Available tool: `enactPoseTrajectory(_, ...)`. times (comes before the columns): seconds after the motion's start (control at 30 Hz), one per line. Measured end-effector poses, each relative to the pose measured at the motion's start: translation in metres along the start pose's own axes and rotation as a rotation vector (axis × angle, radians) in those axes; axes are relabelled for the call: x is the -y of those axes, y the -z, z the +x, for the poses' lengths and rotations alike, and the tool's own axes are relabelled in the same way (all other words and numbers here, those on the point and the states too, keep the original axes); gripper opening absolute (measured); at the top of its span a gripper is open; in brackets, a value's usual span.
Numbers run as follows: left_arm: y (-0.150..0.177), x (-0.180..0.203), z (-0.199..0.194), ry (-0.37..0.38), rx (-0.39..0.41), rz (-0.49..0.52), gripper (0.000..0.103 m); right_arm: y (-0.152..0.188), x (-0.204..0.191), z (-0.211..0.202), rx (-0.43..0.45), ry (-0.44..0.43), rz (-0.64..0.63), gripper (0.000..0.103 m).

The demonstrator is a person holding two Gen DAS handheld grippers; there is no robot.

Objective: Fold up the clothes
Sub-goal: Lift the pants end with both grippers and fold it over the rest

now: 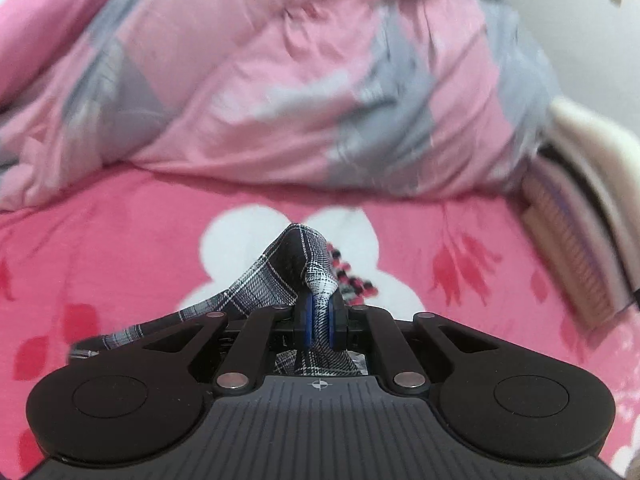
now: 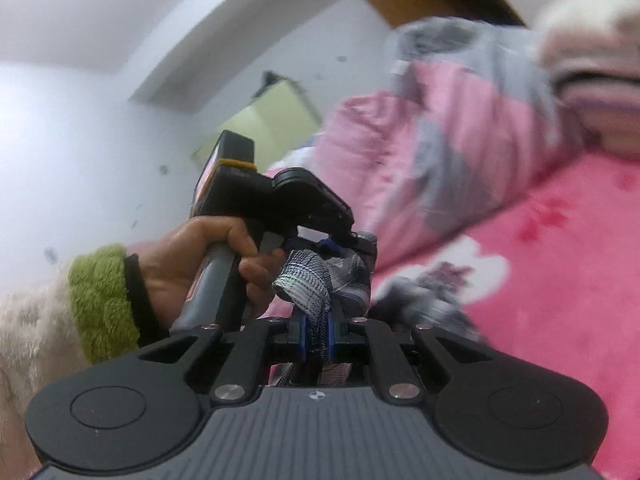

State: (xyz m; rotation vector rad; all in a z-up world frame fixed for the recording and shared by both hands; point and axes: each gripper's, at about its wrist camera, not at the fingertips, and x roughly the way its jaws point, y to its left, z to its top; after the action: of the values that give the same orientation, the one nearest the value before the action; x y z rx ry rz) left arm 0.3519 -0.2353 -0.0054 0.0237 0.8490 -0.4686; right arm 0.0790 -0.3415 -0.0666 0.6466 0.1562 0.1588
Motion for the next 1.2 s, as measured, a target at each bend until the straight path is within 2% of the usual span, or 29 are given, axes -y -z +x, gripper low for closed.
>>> enactPoseTrajectory(0.07, 0.004, 0.008, 0.013, -0.02, -0.01, 0.022, 0.005, 0.003, 0.022, -0.002, -0.002, 0.011, 0.078, 0.009)
enactPoseTrajectory(0.13, 0.007, 0.01, 0.022, -0.002, -0.022, 0.032, 0.009, 0.007, 0.042, -0.008, -0.004, 0.018, 0.157, 0.009)
enactPoseTrajectory(0.27, 0.011, 0.001, 0.015, 0.049, -0.009, -0.034, 0.038, 0.016, 0.075, -0.009, -0.038, 0.005, 0.335, 0.01)
enactPoseTrajectory(0.37, 0.014, -0.013, -0.01, 0.062, 0.033, -0.098, 0.046, 0.021, 0.093, -0.005, -0.061, -0.005, 0.438, 0.01)
enactPoseTrajectory(0.43, 0.014, -0.028, -0.035, 0.045, 0.065, -0.128, 0.047, 0.023, 0.099, -0.005, -0.061, -0.012, 0.48, 0.01)
enactPoseTrajectory(0.53, 0.01, -0.057, -0.094, 0.001, 0.14, -0.14, 0.047, 0.025, 0.101, -0.004, -0.063, -0.019, 0.485, 0.012)
enactPoseTrajectory(0.6, 0.007, -0.081, -0.143, -0.047, 0.215, -0.137, 0.047, 0.026, 0.102, -0.004, -0.068, -0.025, 0.493, 0.013)
enactPoseTrajectory(0.67, 0.005, -0.105, -0.198, -0.131, 0.309, -0.111, 0.048, 0.024, 0.102, -0.002, -0.085, -0.028, 0.495, 0.015)
enactPoseTrajectory(0.7, 0.004, -0.115, -0.225, -0.186, 0.355, -0.091, 0.05, 0.024, 0.101, -0.003, -0.097, -0.021, 0.485, 0.016)
enactPoseTrajectory(0.77, 0.007, -0.126, -0.272, -0.348, 0.417, -0.032, 0.055, 0.019, 0.096, -0.007, -0.128, -0.002, 0.445, 0.025)
enactPoseTrajectory(0.83, 0.018, -0.133, -0.305, -0.492, 0.436, 0.012, 0.06, 0.012, 0.089, -0.016, -0.165, 0.015, 0.392, 0.037)
enactPoseTrajectory(0.87, 0.026, -0.137, -0.317, -0.539, 0.434, 0.02, 0.064, 0.007, 0.087, -0.024, -0.179, 0.016, 0.361, 0.044)
enactPoseTrajectory(0.9, 0.037, -0.142, -0.32, -0.541, 0.421, 0.003, 0.066, 0.002, 0.086, -0.032, -0.189, 0.016, 0.329, 0.045)
enactPoseTrajectory(0.93, 0.049, -0.149, -0.319, -0.515, 0.396, -0.023, 0.068, -0.005, 0.083, -0.041, -0.199, 0.017, 0.287, 0.047)
enactPoseTrajectory(0.97, 0.063, -0.154, -0.313, -0.471, 0.364, -0.05, 0.069, -0.011, 0.08, -0.048, -0.202, 0.02, 0.242, 0.054)
enactPoseTrajectory(1.0, 0.077, -0.158, -0.3, -0.393, 0.32, -0.077, 0.069, -0.019, 0.076, -0.054, -0.203, 0.021, 0.2, 0.064)
enactPoseTrajectory(1.07, 0.106, -0.164, -0.271, -0.232, 0.231, -0.134, 0.069, -0.035, 0.069, -0.064, -0.205, 0.021, 0.118, 0.068)
enactPoseTrajectory(1.13, 0.131, -0.167, -0.234, -0.059, 0.174, -0.222, 0.069, -0.05, 0.066, -0.059, -0.223, 0.008, 0.096, 0.072)
enactPoseTrajectory(1.2, 0.149, -0.167, -0.195, 0.087, 0.123, -0.311, 0.069, -0.065, 0.069, -0.037, -0.288, -0.053, 0.121, 0.079)
